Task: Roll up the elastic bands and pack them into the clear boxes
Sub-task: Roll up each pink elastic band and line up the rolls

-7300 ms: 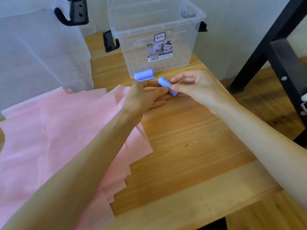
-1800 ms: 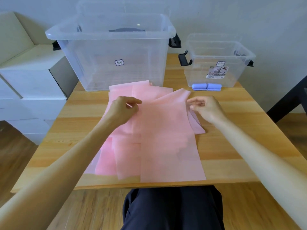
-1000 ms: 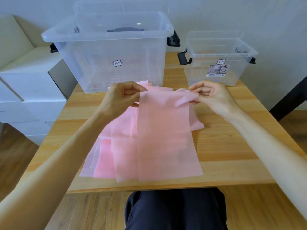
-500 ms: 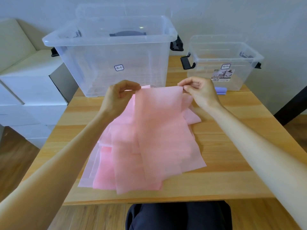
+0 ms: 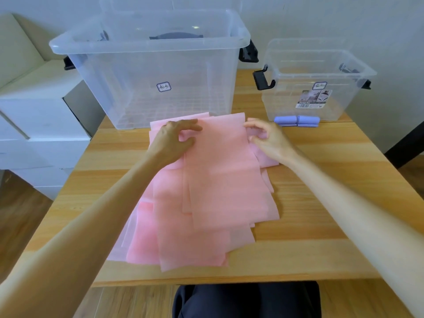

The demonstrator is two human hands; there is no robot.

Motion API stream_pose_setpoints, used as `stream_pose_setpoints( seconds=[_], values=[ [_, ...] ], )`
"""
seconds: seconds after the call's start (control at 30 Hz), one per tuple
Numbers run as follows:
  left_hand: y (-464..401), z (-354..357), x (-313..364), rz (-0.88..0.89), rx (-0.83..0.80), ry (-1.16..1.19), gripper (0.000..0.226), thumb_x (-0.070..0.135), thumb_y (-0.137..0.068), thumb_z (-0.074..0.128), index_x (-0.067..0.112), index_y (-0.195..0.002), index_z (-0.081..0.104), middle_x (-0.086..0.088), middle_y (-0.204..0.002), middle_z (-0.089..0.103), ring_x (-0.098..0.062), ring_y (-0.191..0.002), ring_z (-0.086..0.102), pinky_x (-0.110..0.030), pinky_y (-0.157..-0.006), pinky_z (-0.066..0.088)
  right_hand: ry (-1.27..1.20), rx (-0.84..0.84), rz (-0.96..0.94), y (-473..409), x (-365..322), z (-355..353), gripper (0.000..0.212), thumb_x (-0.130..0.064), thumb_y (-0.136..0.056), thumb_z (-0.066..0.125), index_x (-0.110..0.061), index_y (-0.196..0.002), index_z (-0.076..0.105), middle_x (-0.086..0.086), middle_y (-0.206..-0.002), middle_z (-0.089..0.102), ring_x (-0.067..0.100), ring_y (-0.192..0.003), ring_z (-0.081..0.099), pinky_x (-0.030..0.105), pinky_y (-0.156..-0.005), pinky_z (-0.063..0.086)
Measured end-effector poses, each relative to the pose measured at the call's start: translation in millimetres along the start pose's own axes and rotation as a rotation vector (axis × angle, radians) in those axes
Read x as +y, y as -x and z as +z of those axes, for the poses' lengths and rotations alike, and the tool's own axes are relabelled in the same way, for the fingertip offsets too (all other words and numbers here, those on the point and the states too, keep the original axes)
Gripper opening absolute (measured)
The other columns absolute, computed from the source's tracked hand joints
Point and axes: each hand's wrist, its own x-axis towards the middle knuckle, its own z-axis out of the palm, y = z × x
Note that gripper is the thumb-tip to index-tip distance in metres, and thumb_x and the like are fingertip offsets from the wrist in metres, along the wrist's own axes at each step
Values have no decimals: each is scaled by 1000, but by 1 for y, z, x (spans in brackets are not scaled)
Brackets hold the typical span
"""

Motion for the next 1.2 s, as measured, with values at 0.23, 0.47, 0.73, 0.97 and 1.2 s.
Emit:
stream_pose_setpoints(
  seconds=[0.23,0.47,0.73,0.97,1.2],
  values=[
    [65,-15,32,81,38,59,23,24,-89,72,34,-109,72,16,-123,65,-9,-115,56,-27,-102,43,-98,-46,-38,88,-27,-22,6,-16,-85,75,-20,-90,77,-10,-109,68,0,-107,59,17,-98,38],
    [171,0,63,38,-96,146,18,24,-79,80,36,-93,76,30,-111,65,9,-108,55,-1,-89,32,-68,-162,-11,182,-27,-22,6,-31,-78,78,-27,-82,77,-15,-101,65,5,-110,57,12,-96,35],
    [182,13,55,6,-2,107,17,28,-78,81,38,-90,75,30,-109,65,4,-107,57,-2,-89,36,18,-23,-88,183,-22,-8,4,-21,-80,79,-22,-83,77,-14,-95,64,7,-105,55,10,-92,35],
    [184,8,59,30,36,88,8,31,-86,72,38,-88,77,30,-103,66,5,-104,57,-4,-87,37,1,11,-139,187,-30,-9,9,-17,-87,70,-22,-79,70,-12,-88,64,12,-96,58,28,-86,45],
    [191,4,75,13,120,217,8,29,-89,69,30,-87,76,18,-88,69,-10,-79,58,-14,-69,43,49,133,-217,210,-58,6,42,-45,-74,78,-18,-104,67,-10,-108,61,6,-109,52,15,-97,37]
  ],
)
